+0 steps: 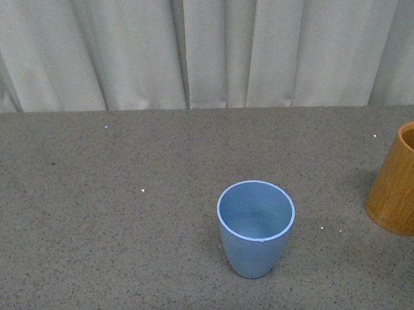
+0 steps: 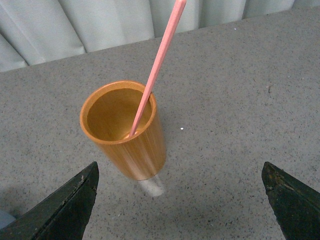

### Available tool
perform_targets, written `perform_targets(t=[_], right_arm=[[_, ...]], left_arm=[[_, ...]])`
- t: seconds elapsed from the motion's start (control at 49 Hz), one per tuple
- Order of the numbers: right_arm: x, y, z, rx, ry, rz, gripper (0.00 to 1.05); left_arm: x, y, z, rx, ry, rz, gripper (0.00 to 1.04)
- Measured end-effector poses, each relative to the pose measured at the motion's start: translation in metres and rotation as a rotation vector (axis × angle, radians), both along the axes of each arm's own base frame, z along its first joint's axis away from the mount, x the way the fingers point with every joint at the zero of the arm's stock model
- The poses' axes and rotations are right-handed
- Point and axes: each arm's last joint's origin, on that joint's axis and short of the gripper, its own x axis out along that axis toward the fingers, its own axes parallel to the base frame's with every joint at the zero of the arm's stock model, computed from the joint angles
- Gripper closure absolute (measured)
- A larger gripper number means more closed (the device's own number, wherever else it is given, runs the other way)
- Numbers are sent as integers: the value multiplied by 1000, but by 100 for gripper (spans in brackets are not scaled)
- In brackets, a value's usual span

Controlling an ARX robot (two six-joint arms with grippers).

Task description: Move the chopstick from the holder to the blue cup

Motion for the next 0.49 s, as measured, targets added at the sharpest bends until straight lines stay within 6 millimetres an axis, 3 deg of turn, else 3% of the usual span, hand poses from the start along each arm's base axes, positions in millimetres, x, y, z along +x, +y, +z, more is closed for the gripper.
perform_targets(t=[0.245,0.49], right_arm=[[28,-9,7,-44,-16,-58,10],[56,-22,3,-77,-20,-134,10]], left_arm=[[0,0,0,0,0,0,7],[0,0,0,0,0,0,7]])
